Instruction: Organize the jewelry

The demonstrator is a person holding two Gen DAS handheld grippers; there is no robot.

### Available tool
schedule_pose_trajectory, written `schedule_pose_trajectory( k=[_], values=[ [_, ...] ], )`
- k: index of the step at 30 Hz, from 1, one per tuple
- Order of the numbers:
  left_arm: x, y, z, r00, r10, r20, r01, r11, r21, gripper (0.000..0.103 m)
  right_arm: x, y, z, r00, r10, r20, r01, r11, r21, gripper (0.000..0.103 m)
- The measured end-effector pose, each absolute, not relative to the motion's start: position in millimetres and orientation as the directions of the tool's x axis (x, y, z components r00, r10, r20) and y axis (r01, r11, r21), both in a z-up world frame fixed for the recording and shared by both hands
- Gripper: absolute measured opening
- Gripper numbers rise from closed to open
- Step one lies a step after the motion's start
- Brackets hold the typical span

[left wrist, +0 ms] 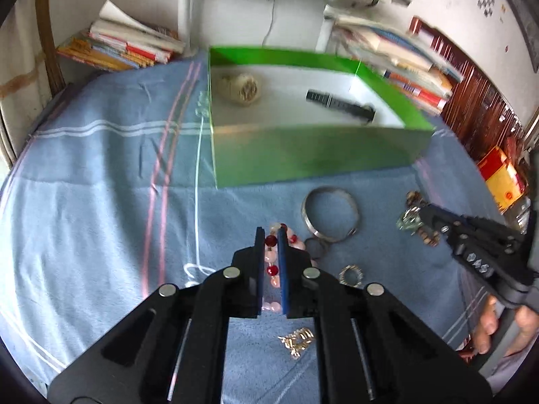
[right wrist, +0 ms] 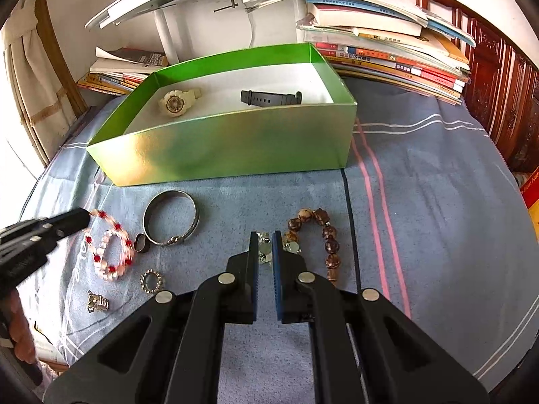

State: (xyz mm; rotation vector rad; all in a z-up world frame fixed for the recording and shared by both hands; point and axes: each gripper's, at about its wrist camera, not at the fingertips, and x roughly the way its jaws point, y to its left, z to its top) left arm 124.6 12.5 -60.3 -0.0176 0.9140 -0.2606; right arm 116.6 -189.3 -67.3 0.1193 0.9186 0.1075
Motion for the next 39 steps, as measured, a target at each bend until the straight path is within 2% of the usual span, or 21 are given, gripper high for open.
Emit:
schedule_pose_trajectory(
  k=[12,20,28,35,39],
  values=[
    [124.1,22.7,-32.4,0.635,-0.235,-0.736,0.194,0.971,-0.143,0.008,104.7,-196.3,-36.7,0.661,0.155,-0.734,-0.050,0.985,0.163,0.008],
    [127.4,24.6,-39.6,0.619,-0.230,-0.751,0.181,0.972,-0.149,0.008,106.3,-194.7,-41.7,0.645,0.154,-0.749,-0.051,0.986,0.159,0.008],
    [129.3,21.0,-0.7,0.676,-0.242,-0.696,0.209,0.969,-0.134,0.008,109.1,-194.9,2.3,0.706,0.187,-0.683,-0.098,0.981,0.167,0.008],
    [160.0,9.4,44.4,0.724,-0.279,-0.631,0.249,0.959,-0.138,0.008,143.2,-191.8,60.1,0.786,0.236,-0.571,-0.156,0.970,0.187,0.008],
    [199.4,-8.5,29.4,0.709,-0.258,-0.656,0.253,0.962,-0.105,0.008,189.0,-176.8,49.2,0.763,0.240,-0.601,-0.149,0.969,0.197,0.008]
  ],
)
